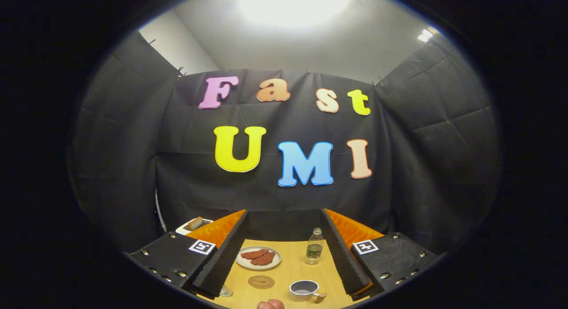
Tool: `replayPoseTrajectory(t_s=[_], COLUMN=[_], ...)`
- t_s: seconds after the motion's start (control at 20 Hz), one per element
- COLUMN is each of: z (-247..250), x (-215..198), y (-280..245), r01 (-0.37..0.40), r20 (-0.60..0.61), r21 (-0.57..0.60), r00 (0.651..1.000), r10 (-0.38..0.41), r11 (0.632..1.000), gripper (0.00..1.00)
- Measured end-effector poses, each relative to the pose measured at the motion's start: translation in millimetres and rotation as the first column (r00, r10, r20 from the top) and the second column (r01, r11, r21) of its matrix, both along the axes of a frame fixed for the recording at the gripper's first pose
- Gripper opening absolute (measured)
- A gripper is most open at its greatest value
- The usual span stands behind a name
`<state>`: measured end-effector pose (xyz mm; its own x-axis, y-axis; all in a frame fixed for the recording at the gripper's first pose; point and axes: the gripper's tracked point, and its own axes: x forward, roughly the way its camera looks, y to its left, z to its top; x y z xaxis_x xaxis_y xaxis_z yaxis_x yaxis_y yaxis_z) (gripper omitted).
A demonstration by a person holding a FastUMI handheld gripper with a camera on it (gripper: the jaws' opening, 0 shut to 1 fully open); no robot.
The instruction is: Take the bottle from table, then pour the juice into the cup, finally place the bottle on the coaster
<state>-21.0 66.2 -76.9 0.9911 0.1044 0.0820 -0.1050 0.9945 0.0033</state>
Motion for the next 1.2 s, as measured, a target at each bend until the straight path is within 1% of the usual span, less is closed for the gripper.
replayPoseTrajectory(t_s=[0.1,0.25,0.35,0.45,0.55,0.65,0.75,0.85,1.05,1.2], z=[-16,-38,-50,-73,-111,-158,-196,-220,-262,-280], x=[-4,-8,-15,-25,-38,-47,-48,-38,-12,3], y=[8,29,53,82,111,130,145,156,178,187], r01=[-0.012,-0.051,-0.110,-0.189,-0.261,-0.304,-0.330,-0.339,-0.348,-0.341], r20=[-0.001,-0.024,-0.028,-0.039,-0.082,-0.152,-0.203,-0.225,-0.265,-0.286], r21=[-0.009,-0.011,-0.001,0.004,-0.003,-0.025,-0.040,-0.047,-0.040,-0.026], r00=[1.000,0.998,0.994,0.981,0.962,0.943,0.927,0.920,0.908,0.903], r10=[0.012,0.051,0.110,0.189,0.260,0.297,0.316,0.321,0.326,0.320], r11=[1.000,0.999,0.994,0.982,0.965,0.952,0.943,0.940,0.937,0.940], gripper=[0.97,0.97,0.97,0.97,0.97,0.97,0.97,0.97,0.97,0.97])
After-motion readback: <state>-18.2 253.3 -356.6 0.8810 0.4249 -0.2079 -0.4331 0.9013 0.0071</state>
